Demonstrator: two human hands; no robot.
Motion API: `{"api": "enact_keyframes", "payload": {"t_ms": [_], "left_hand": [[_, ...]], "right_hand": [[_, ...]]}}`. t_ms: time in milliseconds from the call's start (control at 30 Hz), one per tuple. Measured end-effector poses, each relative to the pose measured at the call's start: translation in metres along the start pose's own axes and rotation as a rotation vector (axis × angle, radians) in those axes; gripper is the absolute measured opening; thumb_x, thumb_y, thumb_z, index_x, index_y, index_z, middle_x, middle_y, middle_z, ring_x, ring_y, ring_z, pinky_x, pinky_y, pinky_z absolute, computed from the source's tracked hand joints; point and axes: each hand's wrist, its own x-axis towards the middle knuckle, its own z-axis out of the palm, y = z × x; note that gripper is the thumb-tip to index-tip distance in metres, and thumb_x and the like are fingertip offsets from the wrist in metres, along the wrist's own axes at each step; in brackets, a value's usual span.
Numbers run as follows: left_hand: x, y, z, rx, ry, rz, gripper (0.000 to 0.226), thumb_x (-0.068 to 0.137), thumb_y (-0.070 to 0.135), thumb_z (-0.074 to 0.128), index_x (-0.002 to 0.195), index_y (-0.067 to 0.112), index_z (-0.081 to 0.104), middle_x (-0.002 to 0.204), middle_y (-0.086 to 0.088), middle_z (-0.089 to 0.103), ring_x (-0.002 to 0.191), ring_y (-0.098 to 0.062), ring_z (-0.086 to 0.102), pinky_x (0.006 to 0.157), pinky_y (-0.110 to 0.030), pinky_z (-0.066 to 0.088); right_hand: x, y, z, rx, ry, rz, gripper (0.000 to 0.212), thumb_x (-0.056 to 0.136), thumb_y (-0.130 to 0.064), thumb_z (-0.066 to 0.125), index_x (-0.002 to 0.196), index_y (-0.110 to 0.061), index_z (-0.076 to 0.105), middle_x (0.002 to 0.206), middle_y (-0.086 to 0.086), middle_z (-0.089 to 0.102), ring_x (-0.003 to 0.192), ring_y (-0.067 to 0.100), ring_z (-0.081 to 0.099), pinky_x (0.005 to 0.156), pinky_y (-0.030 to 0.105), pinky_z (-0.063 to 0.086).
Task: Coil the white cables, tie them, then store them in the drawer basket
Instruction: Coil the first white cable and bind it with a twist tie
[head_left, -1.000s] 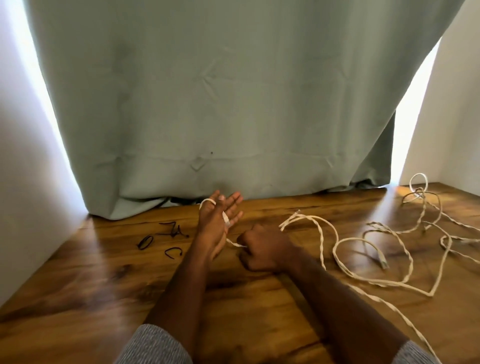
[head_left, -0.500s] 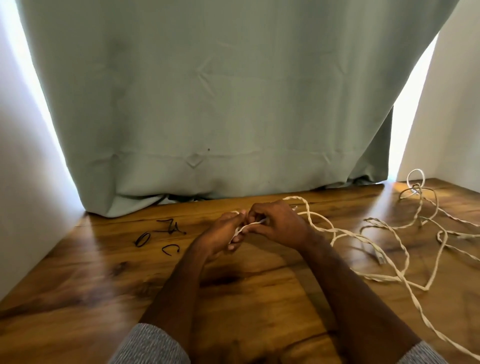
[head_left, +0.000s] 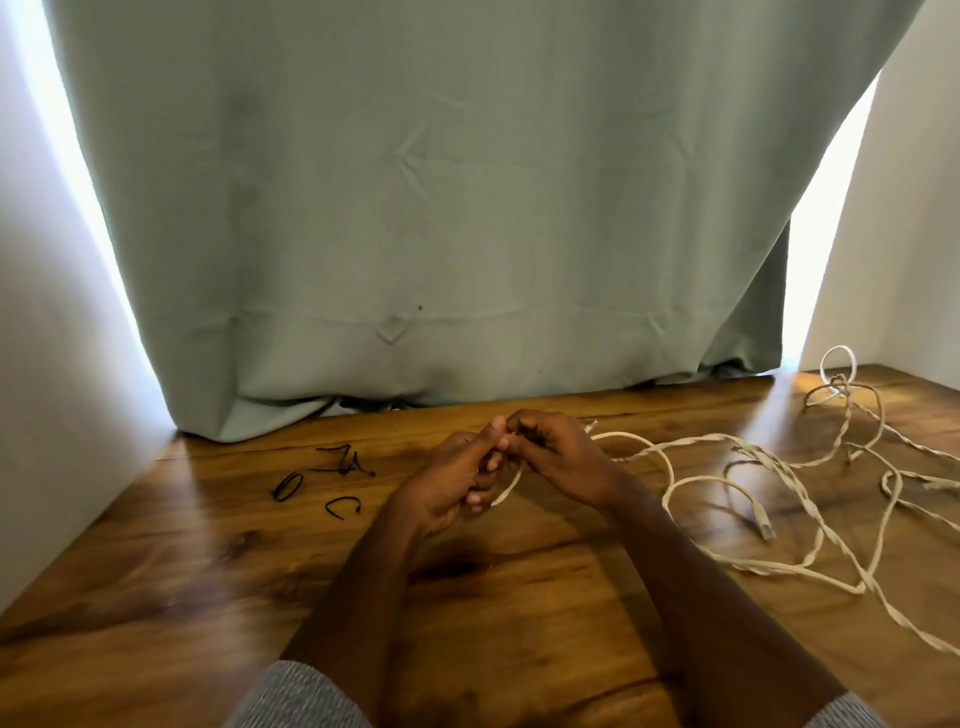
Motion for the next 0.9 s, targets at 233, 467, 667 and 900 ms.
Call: {"api": "enact_keyframes", "payload": {"t_ms": [233, 467, 667, 900], "left_hand": [[0.001, -0.006, -0.019, -0.502, -0.442, -0.126, 0.047, 0.102, 0.044, 0.035, 0.067, 0.014, 0.045, 0.045, 0.006, 0.022, 0.035, -0.006, 0.019, 0.038, -0.021, 0.017], [0.003, -0.003, -0.015, -0.623, -0.373, -0.066, 0.045, 0.100, 0.041, 0.038, 0.067, 0.015, 0.053, 0.042, 0.008, 0.024, 0.033, -0.007, 0.014, 0.035, -0.019, 0.015], [0.004, 0.004, -0.017, -0.820, -0.326, 0.090, 0.048, 0.100, 0.023, 0.033, 0.120, -0.010, 0.061, 0.052, 0.006, 0.024, 0.041, -0.006, 0.021, 0.041, -0.021, 0.026], [0.001, 0.013, -0.018, -0.832, 0.030, 0.265, 0.045, 0.089, 0.011, 0.043, 0.128, -0.009, 0.050, 0.068, -0.002, 0.062, 0.053, -0.010, 0.055, 0.054, -0.025, 0.050]], "right_hand": [[-0.001, -0.010, 0.000, 0.202, 0.007, 0.069, 0.017, 0.101, -0.011, 0.058, 0.101, -0.008, 0.075, 0.079, -0.006, 0.074, 0.068, -0.001, 0.063, 0.062, 0.013, 0.046], [-0.003, -0.003, 0.003, 0.211, 0.038, 0.110, 0.025, 0.104, -0.022, 0.053, 0.096, -0.010, 0.073, 0.069, 0.010, 0.067, 0.050, 0.017, 0.053, 0.048, 0.025, 0.043], [-0.005, 0.009, 0.006, -0.467, 0.012, 0.061, 0.032, 0.107, -0.042, 0.038, 0.096, -0.024, 0.062, 0.079, 0.000, 0.069, 0.072, 0.019, 0.067, 0.065, 0.038, 0.053], [-0.006, -0.001, 0.017, -0.996, -0.201, 0.141, 0.041, 0.102, -0.051, 0.038, 0.112, -0.021, 0.064, 0.117, 0.011, 0.066, 0.108, 0.032, 0.062, 0.085, 0.039, 0.047]]}}
